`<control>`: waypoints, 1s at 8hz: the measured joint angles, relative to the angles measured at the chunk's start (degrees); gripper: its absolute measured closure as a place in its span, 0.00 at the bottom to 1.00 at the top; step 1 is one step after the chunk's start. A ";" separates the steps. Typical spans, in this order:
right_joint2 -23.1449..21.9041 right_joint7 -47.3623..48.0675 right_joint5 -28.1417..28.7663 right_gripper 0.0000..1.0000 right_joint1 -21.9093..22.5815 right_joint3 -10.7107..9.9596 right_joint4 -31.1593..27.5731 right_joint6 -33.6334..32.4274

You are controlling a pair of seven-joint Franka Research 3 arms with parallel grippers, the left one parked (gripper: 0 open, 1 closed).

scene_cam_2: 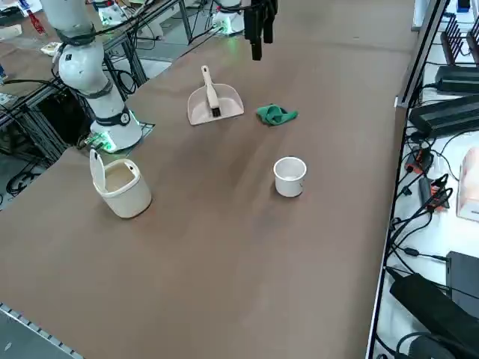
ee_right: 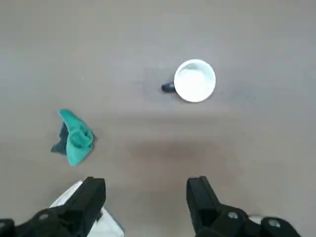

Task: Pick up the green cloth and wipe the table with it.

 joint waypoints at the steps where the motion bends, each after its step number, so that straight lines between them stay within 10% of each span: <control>1: -1.14 -0.03 -0.54 0.00 -2.80 2.82 -0.03 -1.99; 6: -9.67 0.01 -5.12 0.00 -25.44 28.36 -6.52 -4.02; 8: -10.43 0.01 -5.12 0.00 -31.31 33.76 -7.02 -4.03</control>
